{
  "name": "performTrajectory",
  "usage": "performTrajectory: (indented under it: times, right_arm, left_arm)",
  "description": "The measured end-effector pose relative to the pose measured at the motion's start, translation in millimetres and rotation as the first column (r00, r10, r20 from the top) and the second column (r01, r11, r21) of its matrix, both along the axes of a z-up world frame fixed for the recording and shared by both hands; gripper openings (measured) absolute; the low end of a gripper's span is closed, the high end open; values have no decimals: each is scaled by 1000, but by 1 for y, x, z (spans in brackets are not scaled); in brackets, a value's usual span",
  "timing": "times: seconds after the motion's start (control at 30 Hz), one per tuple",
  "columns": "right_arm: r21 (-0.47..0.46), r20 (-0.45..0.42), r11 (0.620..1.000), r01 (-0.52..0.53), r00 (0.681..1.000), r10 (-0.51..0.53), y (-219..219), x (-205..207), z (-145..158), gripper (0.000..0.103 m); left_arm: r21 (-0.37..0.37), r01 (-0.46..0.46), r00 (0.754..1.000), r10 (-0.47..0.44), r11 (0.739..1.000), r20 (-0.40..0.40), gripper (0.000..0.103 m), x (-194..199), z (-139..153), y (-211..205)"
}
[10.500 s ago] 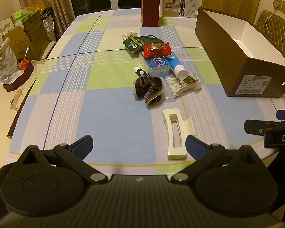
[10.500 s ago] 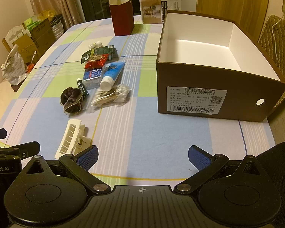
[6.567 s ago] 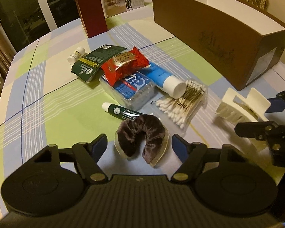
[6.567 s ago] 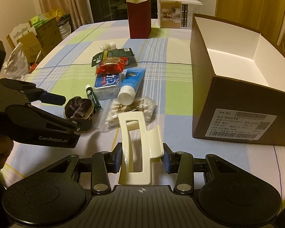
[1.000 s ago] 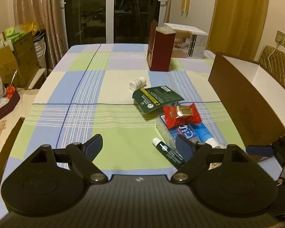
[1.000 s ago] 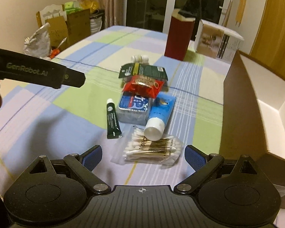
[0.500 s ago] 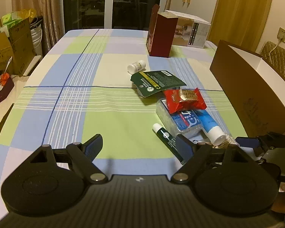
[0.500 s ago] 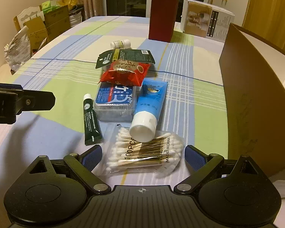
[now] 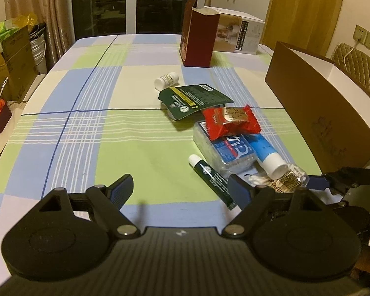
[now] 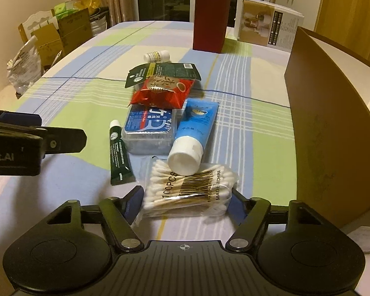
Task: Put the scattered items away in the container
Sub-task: 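Grasp the cotton swab bag with the right gripper while the left grasps the green tube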
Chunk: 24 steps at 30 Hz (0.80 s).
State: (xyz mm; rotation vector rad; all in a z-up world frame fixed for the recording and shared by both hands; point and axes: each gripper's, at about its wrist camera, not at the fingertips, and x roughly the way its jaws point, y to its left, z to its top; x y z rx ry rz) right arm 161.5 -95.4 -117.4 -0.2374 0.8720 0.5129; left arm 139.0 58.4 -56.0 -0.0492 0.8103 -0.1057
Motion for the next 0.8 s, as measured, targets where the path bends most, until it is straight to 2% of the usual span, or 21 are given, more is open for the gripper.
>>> performTrajectory:
  times: [0.33, 0.53, 0.63, 0.7, 0.77, 0.8]
  right_arm:
    - [-21, 5, 1000, 4, 1000, -4, -16, -22, 10, 73]
    - [-26, 20, 1000, -17, 1000, 17, -19, -34, 15, 73]
    - [-31, 27, 999, -19, 999, 19, -19, -36, 15, 73]
    - [-30, 24, 999, -12, 1000, 13, -20, -34, 14, 73]
    - [-25, 18, 1000, -5, 1000, 5, -21, -32, 13, 73]
    - [-22, 17, 1000, -2, 1000, 2, -22, -32, 13, 73]
  left_arm:
    - [14, 55, 998, -55, 998, -17, 80, 15, -10, -16]
    - [26, 102, 994, -101, 994, -43, 73, 34, -25, -33]
    - [26, 118, 991, -116, 993, -69, 64, 43, -33, -38]
    - [41, 128, 989, -125, 991, -83, 51, 46, -37, -40]
    - [78, 138, 988, -131, 987, -84, 46, 45, -38, -41]
    - [84, 141, 987, -133, 986, -88, 37, 44, -37, -40]
